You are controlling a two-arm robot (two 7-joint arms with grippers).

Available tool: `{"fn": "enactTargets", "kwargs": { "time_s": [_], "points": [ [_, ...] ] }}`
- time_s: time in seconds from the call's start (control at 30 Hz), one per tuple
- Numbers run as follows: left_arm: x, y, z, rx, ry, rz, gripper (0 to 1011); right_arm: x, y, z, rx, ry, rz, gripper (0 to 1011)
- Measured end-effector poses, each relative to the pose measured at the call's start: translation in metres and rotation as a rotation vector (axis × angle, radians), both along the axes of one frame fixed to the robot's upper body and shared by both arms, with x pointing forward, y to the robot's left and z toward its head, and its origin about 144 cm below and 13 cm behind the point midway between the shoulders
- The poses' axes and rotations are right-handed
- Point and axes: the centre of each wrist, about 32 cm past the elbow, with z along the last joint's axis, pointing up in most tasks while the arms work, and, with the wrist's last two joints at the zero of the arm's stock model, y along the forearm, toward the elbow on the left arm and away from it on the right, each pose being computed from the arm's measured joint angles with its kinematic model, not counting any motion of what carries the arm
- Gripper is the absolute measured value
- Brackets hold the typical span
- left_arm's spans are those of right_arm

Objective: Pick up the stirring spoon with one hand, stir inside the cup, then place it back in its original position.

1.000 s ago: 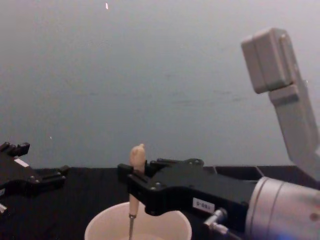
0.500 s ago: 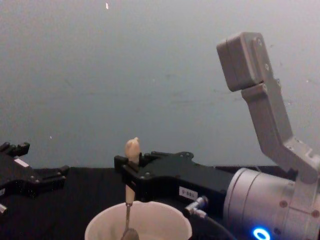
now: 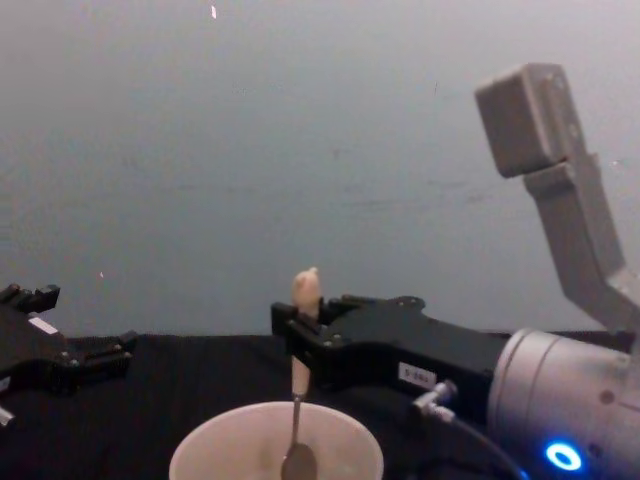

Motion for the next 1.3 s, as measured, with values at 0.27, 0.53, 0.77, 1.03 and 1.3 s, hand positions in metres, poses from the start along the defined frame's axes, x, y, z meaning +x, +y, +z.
{"fn": "enactTargets", "kwargs": {
  "time_s": [0.27,0.53,0.77,1.03,1.3],
  "points": [
    [0.0,0.0,0.0,0.0,0.0,0.0,1001,-0.008,-0.012,0.002,0.007,0.013,-0.002,188],
    [0.0,0.0,0.0,0.0,0.0,0.0,1001,-0.019,-0.017,0.001,0.01,0.032,0.019,188],
    [0.0,0.0,0.0,0.0,0.0,0.0,1001,-0.025,-0.012,0.003,0.019,0.034,0.05,188],
    [0.0,0.0,0.0,0.0,0.0,0.0,1001,-0.025,0.0,0.003,0.027,0.033,0.076,188],
    [0.0,0.0,0.0,0.0,0.0,0.0,1001,-0.017,0.011,0.003,0.026,0.018,0.069,188]
  ]
}}
